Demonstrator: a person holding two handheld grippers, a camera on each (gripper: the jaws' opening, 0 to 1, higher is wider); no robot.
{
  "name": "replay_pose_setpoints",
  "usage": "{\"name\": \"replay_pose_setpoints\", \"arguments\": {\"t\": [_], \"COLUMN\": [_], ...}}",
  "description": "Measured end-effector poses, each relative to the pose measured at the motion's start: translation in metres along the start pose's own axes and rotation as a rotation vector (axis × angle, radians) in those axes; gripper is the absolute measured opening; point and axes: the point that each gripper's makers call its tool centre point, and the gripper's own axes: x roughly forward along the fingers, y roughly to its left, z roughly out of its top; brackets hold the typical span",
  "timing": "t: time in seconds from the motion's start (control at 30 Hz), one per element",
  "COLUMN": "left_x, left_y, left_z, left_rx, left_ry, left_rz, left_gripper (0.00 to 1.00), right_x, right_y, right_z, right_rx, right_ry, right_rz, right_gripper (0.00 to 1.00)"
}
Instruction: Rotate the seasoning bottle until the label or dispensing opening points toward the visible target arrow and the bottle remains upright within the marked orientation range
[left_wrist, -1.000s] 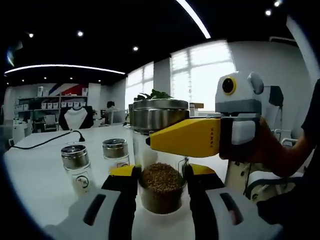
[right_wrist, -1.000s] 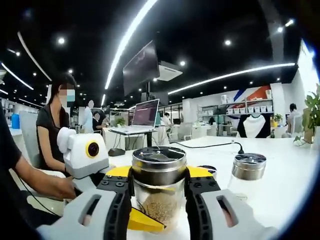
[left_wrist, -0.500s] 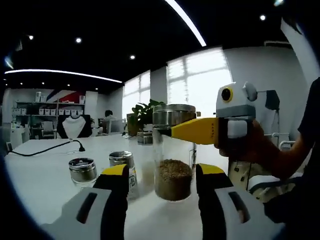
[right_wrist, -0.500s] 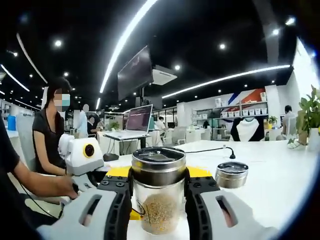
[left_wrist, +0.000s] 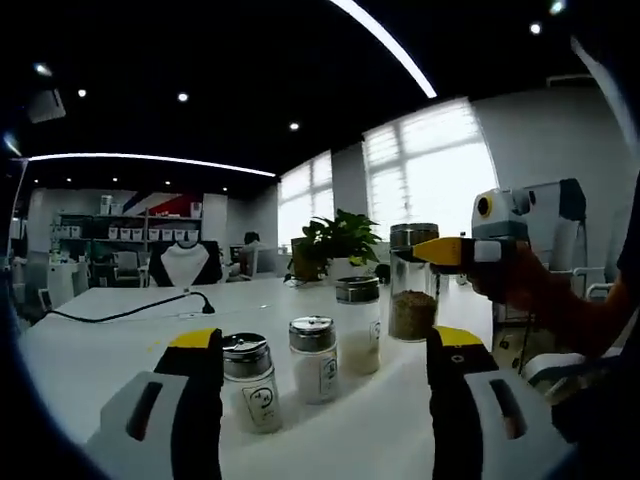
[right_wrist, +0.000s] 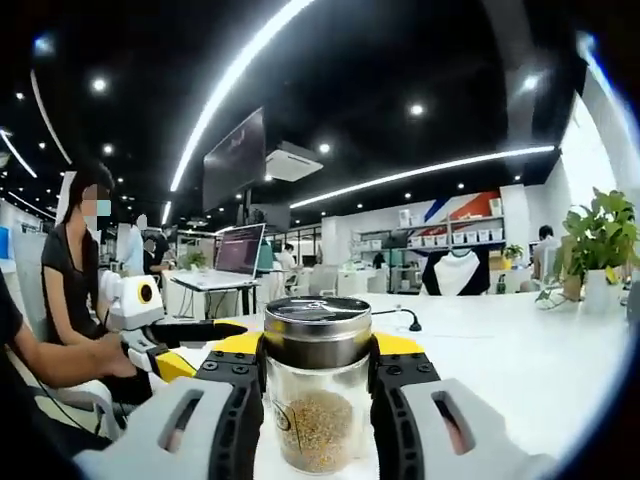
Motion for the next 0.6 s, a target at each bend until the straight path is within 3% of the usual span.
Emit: {"name": "replay_pose_setpoints", "arguments": {"t": [0.13, 0.43, 0.6], "left_x": [0.0, -0.004, -0.004], "left_y": [0.004, 0.011, 0.01], "left_z": [-0.006, -0.018, -0.02], "left_rx": [-0.007, 0.009, 0.039], "left_ry": [0.023, 0.083, 0.09], "left_rz": [0.007, 0.018, 0.019], "left_gripper": [0.99, 1.0, 1.0], "right_x": [-0.002, -0.009, -0.008], "right_y": [-0.012, -0.048, -0.074], "right_z": [-0.004, -0.017, -0.039], "right_rx": [-0.013, -0.021, -0.012], "right_ry": [0.015, 0.04, 0.082], "right_rz": [-0.021, -0.088, -0.129], "right_gripper": [0.38, 0.38, 0.38]}}
